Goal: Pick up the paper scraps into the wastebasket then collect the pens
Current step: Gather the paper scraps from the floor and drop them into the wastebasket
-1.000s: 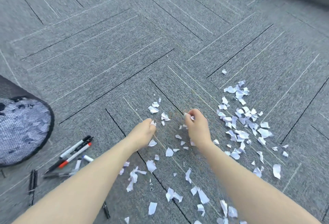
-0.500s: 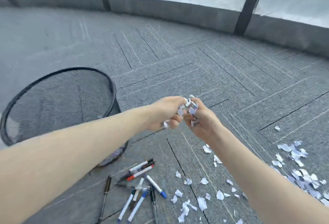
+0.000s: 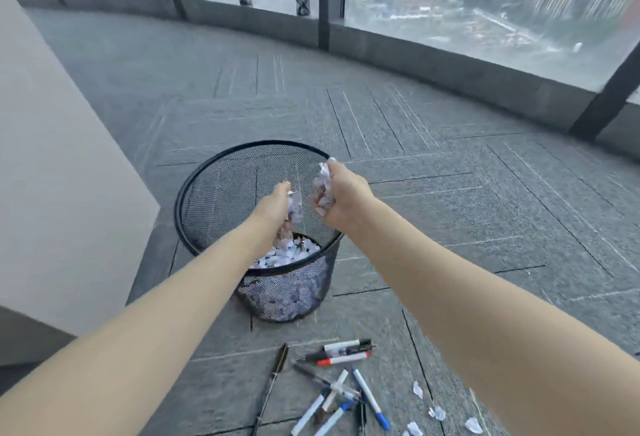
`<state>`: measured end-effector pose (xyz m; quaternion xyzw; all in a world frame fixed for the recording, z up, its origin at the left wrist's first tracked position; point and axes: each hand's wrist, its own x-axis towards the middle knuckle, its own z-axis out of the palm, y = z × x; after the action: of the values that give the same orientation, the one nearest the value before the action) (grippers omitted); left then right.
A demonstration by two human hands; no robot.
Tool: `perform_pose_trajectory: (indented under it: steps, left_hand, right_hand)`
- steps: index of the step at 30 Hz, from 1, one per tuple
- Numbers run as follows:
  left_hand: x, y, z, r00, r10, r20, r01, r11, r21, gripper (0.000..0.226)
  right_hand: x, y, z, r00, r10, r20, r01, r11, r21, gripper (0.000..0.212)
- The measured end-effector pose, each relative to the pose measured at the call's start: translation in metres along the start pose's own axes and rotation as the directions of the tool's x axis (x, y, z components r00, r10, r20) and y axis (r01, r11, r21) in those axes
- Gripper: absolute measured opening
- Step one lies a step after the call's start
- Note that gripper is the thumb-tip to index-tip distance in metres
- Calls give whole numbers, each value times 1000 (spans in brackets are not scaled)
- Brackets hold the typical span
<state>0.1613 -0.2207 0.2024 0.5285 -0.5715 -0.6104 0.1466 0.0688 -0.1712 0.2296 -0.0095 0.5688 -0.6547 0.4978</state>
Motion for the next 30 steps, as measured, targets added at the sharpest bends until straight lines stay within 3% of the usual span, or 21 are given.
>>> perform_pose_trajectory:
  steps: [2, 6, 12, 15, 19, 26, 28, 30]
  left_hand:
    - [1, -6, -4, 999, 1, -45, 3, 995, 95, 52]
    - [1, -9, -14, 993, 116, -27, -98, 922, 374, 32]
    - [7, -17, -24, 988, 151, -35, -129, 928, 349, 21]
    - [7, -16, -24, 984, 159, -84, -122, 934, 336, 32]
    - [8, -16, -25, 971, 174, -165, -112, 937, 330, 26]
    - [1, -14, -24, 950, 271, -157, -197, 906, 375, 14]
    - [-7, -11, -22, 911, 398, -104, -304, 821, 483, 15]
    - [-18, -7, -14, 890, 454, 47, -403, 733, 548, 25]
  right_hand:
    - [2, 3, 3, 999, 47, -5, -48, 995, -84, 24]
    - [0, 4, 4, 997, 65, 33, -53, 958, -282, 24]
    - [5, 9, -2, 996, 40, 76, -14, 952, -305, 34]
    - [7, 9, -5, 996, 27, 83, 0, 950, -313, 38]
    - [6, 6, -6, 988, 120, 100, -71, 916, -394, 42]
    - [3, 13, -16, 979, -73, 191, 57, 995, 86, 27]
    - [2, 14, -21, 969, -127, 210, 81, 973, 214, 25]
    - [0, 15, -26, 965, -164, 204, 91, 941, 327, 23]
